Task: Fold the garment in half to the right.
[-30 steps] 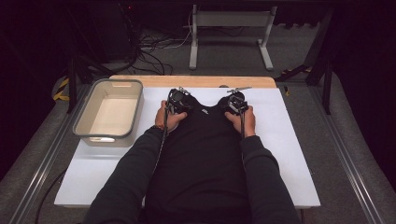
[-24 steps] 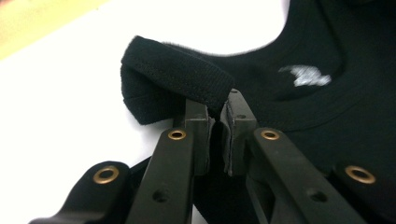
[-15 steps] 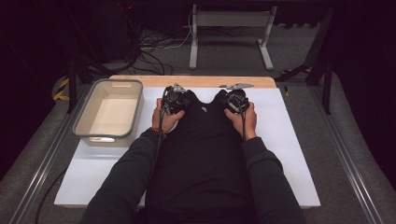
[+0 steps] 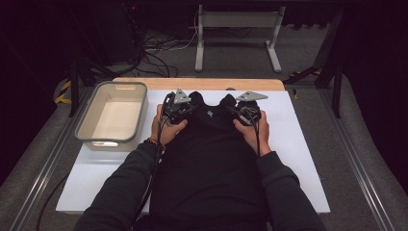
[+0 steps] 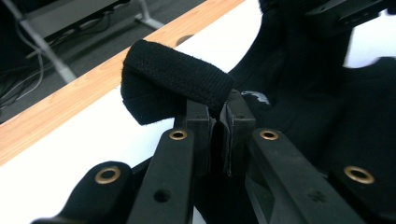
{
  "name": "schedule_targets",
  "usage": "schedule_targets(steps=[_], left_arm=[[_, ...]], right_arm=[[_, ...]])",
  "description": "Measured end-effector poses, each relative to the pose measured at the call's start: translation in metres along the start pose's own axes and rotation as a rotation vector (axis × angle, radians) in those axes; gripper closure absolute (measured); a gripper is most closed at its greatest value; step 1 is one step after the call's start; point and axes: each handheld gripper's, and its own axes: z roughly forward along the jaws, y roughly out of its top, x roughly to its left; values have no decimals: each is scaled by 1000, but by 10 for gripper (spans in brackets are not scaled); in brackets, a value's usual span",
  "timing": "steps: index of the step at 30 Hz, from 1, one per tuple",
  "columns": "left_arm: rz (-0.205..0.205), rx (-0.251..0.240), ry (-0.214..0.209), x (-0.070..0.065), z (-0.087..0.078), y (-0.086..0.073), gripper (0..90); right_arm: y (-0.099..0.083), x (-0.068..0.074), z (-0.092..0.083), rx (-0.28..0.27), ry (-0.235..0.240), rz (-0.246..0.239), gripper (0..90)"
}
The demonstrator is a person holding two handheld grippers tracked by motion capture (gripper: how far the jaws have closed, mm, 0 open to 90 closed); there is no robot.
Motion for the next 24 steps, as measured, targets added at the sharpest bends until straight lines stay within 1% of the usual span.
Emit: schedule_targets(steps=[1,3,6,7,9,10,11,14,16,17,18,19,20,21,22,24], left_arm=[[21,-4,4,-5,-4,0,835],[48,-8,-4,-12,-10,-1,835],[68,-22,-16,-21,-19,-2,835],[80,-31,-25,-26,-23,-2,835],[109,-46,-30,-34,-32,-3,834],[124,-46,-37,-36,-34,-4,835],[137,-47,-48,-41,-39,-5,834],[175,-56,-60,-53,-50,-8,834],[188,-65,-79,-60,-58,-13,833],[199,-68,-76,-63,-61,-16,834],[202,-71,-78,-65,-63,-19,834],[203,-75,-90,-68,-65,-22,834],[214,-79,-92,-71,-68,-26,835],[223,-82,-97,-74,-70,-30,836],[220,-88,-111,-77,-70,-35,836],[229,-83,-120,-83,-71,-44,836]], right_arm=[[-1,1,-4,-9,7,-2,850],[-3,4,-12,-25,26,-5,850],[-7,10,-27,-54,55,-12,850],[-8,11,-30,-59,63,-17,850],[-11,15,-41,-69,79,-28,850],[-13,17,-45,-73,89,-38,849],[-15,18,-48,-76,97,-44,849],[-23,26,-59,-87,118,-59,849],[-28,33,-66,-92,127,-81,848],[-30,36,-69,-96,135,-85,848],[-32,39,-72,-97,139,-90,848],[-33,41,-74,-97,140,-96,848],[-35,45,-76,-96,139,-108,848],[-37,48,-78,-94,145,-112,848],[-39,50,-80,-89,150,-118,848],[-45,55,-83,-77,155,-131,847]])
